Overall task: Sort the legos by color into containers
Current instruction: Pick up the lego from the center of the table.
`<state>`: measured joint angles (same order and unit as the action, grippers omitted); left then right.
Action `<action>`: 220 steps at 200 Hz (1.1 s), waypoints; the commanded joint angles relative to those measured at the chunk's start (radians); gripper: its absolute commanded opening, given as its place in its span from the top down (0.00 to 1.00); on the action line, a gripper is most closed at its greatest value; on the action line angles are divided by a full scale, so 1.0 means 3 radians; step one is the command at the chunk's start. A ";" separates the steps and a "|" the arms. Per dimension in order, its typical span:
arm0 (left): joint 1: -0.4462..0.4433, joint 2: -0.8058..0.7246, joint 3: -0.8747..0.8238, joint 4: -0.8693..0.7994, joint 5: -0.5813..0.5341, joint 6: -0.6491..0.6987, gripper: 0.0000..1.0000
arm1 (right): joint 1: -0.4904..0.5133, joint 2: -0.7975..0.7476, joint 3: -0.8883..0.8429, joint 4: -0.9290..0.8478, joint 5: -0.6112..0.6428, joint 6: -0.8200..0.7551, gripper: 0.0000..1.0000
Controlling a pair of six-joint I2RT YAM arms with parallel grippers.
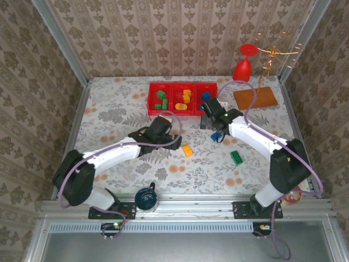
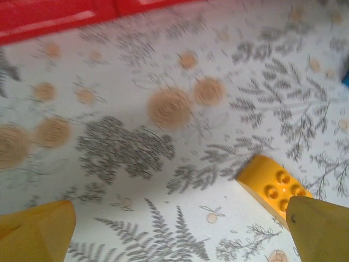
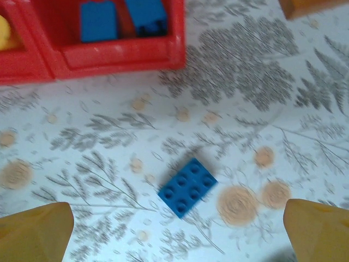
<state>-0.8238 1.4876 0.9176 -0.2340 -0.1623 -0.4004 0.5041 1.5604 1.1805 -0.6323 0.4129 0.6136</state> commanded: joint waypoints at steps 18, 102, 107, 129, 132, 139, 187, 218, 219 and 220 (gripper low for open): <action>-0.0226 0.0513 0.0533 -0.0408 -0.0047 -0.0016 0.00 | -0.0087 -0.0401 -0.0328 -0.0226 0.0231 0.0294 0.00; -0.0437 0.1239 0.1145 -0.0797 -0.0218 0.0031 0.03 | -0.0311 -0.0855 -0.0798 -0.0199 0.0126 0.0383 0.00; -0.0443 0.1270 0.1180 -0.0830 -0.0229 0.0038 0.03 | -0.0326 -0.0869 -0.0812 -0.0190 0.0113 0.0382 0.00; -0.0468 0.1402 0.1298 -0.0968 -0.0307 0.0074 0.03 | -0.0368 -0.0939 -0.0878 -0.0153 0.0069 0.0389 0.00; -0.0473 0.1418 0.1309 -0.0983 -0.0314 0.0077 0.03 | -0.0371 -0.0950 -0.0884 -0.0150 0.0066 0.0387 0.00; -0.0474 0.1444 0.1330 -0.1015 -0.0327 0.0085 0.03 | -0.0376 -0.0961 -0.0895 -0.0145 0.0059 0.0389 0.00; -0.0475 0.1487 0.1356 -0.1176 -0.0368 0.0119 0.07 | -0.0397 -0.0993 -0.0918 -0.0137 0.0025 0.0378 0.00; -0.0472 0.1405 0.1254 -0.1232 -0.0369 0.0134 0.09 | -0.0402 -0.0992 -0.0923 -0.0107 -0.0005 0.0388 0.00; -0.0471 0.1401 0.1250 -0.1231 -0.0366 0.0133 0.10 | -0.0402 -0.0990 -0.0923 -0.0107 -0.0003 0.0386 0.00; -0.0471 0.1397 0.1246 -0.1235 -0.0365 0.0131 0.10 | -0.0402 -0.0989 -0.0923 -0.0109 -0.0005 0.0385 0.00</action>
<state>-0.9615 1.9316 1.3048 -0.5495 -0.2504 -0.3817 0.3897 1.2816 0.9123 -0.6785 0.4191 0.7113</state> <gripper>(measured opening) 0.917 0.999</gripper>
